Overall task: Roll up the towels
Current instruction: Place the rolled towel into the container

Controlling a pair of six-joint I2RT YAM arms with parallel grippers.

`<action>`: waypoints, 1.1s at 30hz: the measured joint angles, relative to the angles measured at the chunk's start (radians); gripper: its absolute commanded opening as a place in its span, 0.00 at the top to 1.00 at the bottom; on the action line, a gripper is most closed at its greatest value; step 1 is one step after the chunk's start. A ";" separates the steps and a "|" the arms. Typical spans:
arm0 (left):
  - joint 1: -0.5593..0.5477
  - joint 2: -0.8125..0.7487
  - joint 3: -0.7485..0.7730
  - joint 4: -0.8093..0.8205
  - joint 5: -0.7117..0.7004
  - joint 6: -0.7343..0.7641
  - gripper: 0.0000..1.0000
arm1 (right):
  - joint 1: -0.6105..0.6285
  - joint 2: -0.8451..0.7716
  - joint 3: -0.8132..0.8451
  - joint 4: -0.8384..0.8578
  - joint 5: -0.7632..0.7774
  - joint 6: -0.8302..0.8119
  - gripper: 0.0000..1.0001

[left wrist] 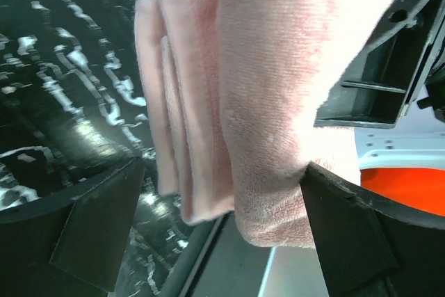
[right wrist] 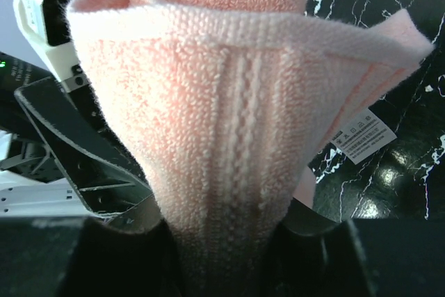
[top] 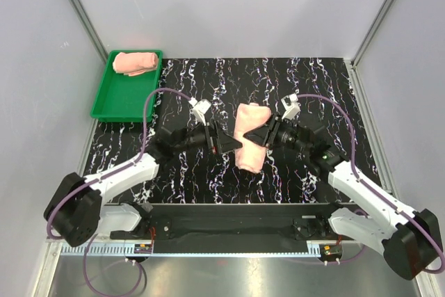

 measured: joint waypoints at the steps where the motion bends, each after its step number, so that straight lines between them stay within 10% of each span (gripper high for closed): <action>1: 0.000 0.016 -0.002 0.035 0.013 -0.021 0.01 | 0.000 -0.008 0.008 -0.010 -0.002 -0.003 0.86; 22: 0.023 0.113 -0.060 0.513 0.157 -0.245 0.02 | -0.010 0.024 -0.043 0.325 -0.145 0.216 0.84; 24: 0.023 0.114 -0.060 0.523 0.161 -0.252 0.12 | -0.010 0.029 -0.053 0.356 -0.150 0.233 0.83; 28: 0.019 0.114 -0.058 0.569 0.186 -0.276 0.74 | -0.010 0.040 -0.060 0.384 -0.147 0.241 0.83; 33: 0.021 0.096 -0.053 0.491 0.180 -0.246 0.98 | -0.010 0.039 -0.060 0.353 -0.129 0.214 0.81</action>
